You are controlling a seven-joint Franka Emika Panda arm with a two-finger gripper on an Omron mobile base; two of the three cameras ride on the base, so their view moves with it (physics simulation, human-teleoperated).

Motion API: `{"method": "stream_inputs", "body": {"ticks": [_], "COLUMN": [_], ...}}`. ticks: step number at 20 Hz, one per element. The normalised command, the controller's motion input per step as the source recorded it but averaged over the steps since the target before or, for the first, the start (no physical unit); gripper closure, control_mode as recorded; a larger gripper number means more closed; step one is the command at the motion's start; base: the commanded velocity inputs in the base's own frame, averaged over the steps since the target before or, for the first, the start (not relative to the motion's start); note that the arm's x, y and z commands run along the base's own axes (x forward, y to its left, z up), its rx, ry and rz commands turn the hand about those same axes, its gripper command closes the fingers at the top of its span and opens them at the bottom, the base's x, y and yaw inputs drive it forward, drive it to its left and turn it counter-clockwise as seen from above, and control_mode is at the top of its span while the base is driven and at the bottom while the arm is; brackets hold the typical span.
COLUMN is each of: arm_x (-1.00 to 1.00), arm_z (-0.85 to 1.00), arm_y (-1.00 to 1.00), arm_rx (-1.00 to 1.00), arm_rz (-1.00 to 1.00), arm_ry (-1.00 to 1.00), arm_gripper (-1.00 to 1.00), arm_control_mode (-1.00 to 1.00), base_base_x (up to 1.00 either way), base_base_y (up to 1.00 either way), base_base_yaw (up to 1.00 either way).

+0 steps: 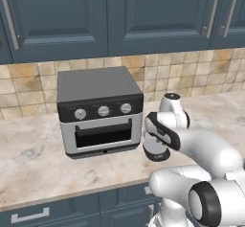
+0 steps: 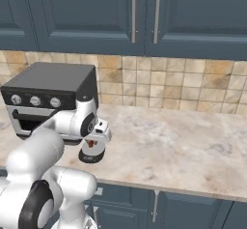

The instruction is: Take the chicken drumstick from the fridge and place it on the digital scale on the counter by the fridge. Wait a few seconds for a reading, then move it to the plate on the dining counter.

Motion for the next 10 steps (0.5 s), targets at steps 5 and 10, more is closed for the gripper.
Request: {"method": "stream_inputs", "body": {"ticks": [5,10], "arm_x": [0.00,0.00], "arm_z": [-0.16,-0.27], "arm_y": [0.03,0.01], "arm_rx": [0.00,0.00], "arm_rz": [0.00,0.00], "arm_ry": [0.04,0.11], "arm_gripper": [1.00,1.00], "arm_control_mode": [-1.00,-1.00], "base_base_x": [0.00,0.00], "base_base_y": [0.00,0.00], "base_base_yaw": [0.00,0.00]}}
